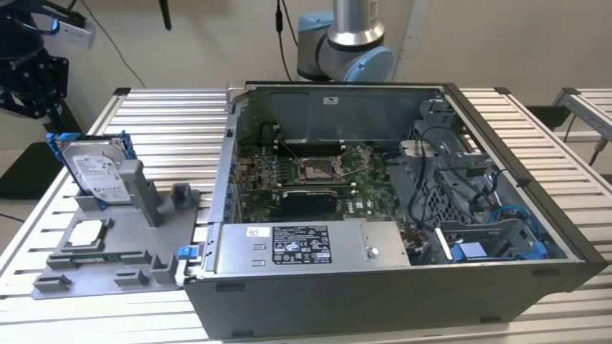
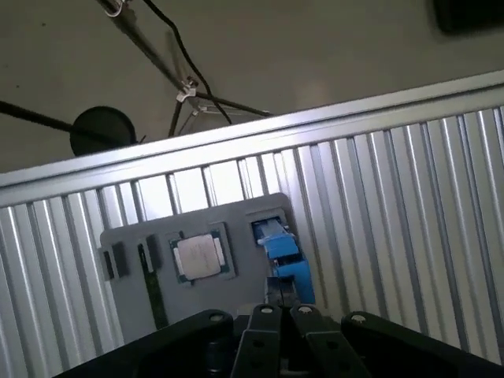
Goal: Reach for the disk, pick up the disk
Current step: 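Pick up the disk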
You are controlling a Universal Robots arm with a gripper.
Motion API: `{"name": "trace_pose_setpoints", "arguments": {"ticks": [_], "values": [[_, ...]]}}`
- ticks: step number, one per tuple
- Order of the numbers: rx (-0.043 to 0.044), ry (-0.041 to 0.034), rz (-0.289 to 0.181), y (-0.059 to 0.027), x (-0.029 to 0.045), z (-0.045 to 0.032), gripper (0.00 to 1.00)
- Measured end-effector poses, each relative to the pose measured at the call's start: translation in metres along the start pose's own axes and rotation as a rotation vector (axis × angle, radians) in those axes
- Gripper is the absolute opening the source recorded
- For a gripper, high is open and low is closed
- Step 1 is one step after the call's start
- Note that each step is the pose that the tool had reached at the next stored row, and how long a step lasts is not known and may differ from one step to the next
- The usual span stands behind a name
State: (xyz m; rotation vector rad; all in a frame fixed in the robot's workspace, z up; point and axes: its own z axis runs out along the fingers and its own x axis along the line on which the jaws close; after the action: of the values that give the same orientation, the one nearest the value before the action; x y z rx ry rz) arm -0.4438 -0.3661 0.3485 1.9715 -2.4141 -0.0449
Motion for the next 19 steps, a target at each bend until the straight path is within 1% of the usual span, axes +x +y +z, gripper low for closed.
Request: {"name": "trace_pose_setpoints", "arguments": {"ticks": [8, 9, 12, 15, 16, 19], "values": [[0.0006, 0.0054, -0.145, 0.0000, 0.0000, 0.0000, 0.00], [0.0016, 0.0051, -0.153, 0.0000, 0.0000, 0.0000, 0.00], [0.0032, 0.0010, -0.155, 0.0000, -0.0001, 0.0001, 0.00], [0.0031, 0.0007, -0.155, 0.0000, 0.0000, 0.0001, 0.00], [0.0031, 0.0006, -0.155, 0.0000, -0.0001, 0.0001, 1.00], [0.0032, 0.0005, -0.156, 0.0001, -0.0010, 0.0012, 1.00]]}}
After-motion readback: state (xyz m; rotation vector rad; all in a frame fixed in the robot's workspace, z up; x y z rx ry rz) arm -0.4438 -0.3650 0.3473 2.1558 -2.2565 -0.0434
